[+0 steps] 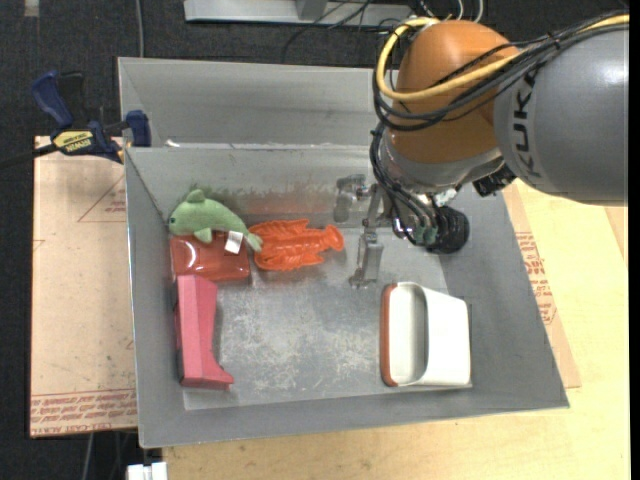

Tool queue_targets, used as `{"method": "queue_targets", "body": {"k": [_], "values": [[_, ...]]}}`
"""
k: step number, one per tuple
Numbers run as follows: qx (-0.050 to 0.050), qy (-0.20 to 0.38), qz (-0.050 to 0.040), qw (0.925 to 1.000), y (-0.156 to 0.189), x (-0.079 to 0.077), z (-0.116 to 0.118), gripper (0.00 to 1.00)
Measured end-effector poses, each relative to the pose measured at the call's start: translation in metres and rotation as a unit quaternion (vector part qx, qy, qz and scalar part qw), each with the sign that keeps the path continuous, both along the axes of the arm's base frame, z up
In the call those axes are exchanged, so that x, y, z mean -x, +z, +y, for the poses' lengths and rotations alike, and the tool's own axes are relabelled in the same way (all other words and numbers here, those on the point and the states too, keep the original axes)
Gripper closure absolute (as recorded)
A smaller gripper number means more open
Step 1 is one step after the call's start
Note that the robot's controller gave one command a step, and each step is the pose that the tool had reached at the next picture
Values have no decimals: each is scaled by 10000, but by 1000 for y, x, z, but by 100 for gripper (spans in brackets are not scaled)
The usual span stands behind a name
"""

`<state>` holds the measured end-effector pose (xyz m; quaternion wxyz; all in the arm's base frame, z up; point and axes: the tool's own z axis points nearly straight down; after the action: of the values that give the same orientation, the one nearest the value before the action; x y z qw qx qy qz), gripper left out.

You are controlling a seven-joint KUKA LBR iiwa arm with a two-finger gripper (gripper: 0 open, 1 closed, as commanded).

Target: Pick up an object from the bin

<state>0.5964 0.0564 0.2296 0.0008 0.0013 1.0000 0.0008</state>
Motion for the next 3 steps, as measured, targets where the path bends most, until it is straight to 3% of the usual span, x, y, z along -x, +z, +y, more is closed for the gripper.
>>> {"method": "queue_targets", "body": {"k": [1, 2, 3], "values": [[0, 0, 0, 10000, 0, 0, 0, 0], [-2, 214, 25, 9998, -97, 5, 6, 0], [-10, -298, -25, 9996, -73, -7, 9, 0]]}}
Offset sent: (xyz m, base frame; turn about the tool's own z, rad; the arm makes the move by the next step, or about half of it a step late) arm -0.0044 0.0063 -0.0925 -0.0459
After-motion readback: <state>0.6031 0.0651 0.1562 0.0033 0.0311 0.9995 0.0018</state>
